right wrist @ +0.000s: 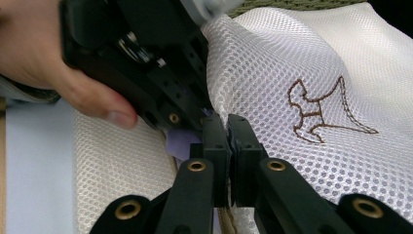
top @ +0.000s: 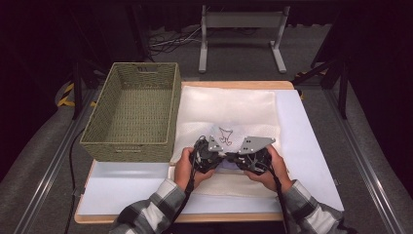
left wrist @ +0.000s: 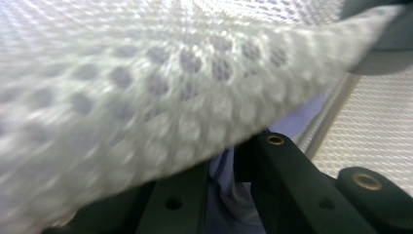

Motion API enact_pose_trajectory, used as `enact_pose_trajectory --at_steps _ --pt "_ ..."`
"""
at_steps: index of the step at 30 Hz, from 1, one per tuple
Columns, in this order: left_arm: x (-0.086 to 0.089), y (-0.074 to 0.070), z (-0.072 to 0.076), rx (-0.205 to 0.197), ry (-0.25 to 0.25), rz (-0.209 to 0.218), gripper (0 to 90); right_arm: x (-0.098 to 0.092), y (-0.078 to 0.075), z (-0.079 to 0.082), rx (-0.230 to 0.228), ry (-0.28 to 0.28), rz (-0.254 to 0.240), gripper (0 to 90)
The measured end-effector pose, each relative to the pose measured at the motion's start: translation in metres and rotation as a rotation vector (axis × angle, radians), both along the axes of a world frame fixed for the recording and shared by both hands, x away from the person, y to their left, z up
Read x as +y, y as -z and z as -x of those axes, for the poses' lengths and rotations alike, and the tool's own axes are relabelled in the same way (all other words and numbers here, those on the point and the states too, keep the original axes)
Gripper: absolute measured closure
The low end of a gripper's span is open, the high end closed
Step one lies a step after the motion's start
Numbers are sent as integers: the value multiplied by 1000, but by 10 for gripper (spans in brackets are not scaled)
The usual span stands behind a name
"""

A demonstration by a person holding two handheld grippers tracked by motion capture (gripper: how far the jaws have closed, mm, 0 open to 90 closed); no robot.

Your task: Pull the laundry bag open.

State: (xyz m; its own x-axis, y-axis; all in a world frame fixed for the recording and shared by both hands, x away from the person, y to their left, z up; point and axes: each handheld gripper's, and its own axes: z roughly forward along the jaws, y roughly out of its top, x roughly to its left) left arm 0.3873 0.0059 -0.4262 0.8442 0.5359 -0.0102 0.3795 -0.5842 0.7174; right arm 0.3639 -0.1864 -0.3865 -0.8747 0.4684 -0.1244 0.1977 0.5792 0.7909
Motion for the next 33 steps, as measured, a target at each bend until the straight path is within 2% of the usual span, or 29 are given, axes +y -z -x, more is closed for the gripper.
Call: enact_pose_trajectory --at_steps 4,7,10,12,14,18,22,31,33 --pt "14 -9 11 -36 37 21 730 -2 -1 -1 -5 7 -8 876" --pt "24 -15 20 -38 46 22 606 -3 -2 0 -11 10 -9 877" --pt "36 -19 28 -40 54 30 574 -4 -3 1 -13 12 -11 877" --pt "43 -20 32 -27 70 28 604 -4 -4 1 -12 14 -15 876" --pt "44 -17 34 -12 85 9 676 -4 -4 1 -16 13 -13 877" --pt "36 -6 27 19 77 -26 771 -2 -4 2 -15 8 -14 877" --pt "22 3 18 24 91 -54 871 0 -3 3 -13 1 -6 877" --pt "-2 9 10 11 106 -72 895 1 0 3 -1 -11 8 876" --pt "-6 11 10 4 90 -73 897 1 0 2 2 -13 11 876"
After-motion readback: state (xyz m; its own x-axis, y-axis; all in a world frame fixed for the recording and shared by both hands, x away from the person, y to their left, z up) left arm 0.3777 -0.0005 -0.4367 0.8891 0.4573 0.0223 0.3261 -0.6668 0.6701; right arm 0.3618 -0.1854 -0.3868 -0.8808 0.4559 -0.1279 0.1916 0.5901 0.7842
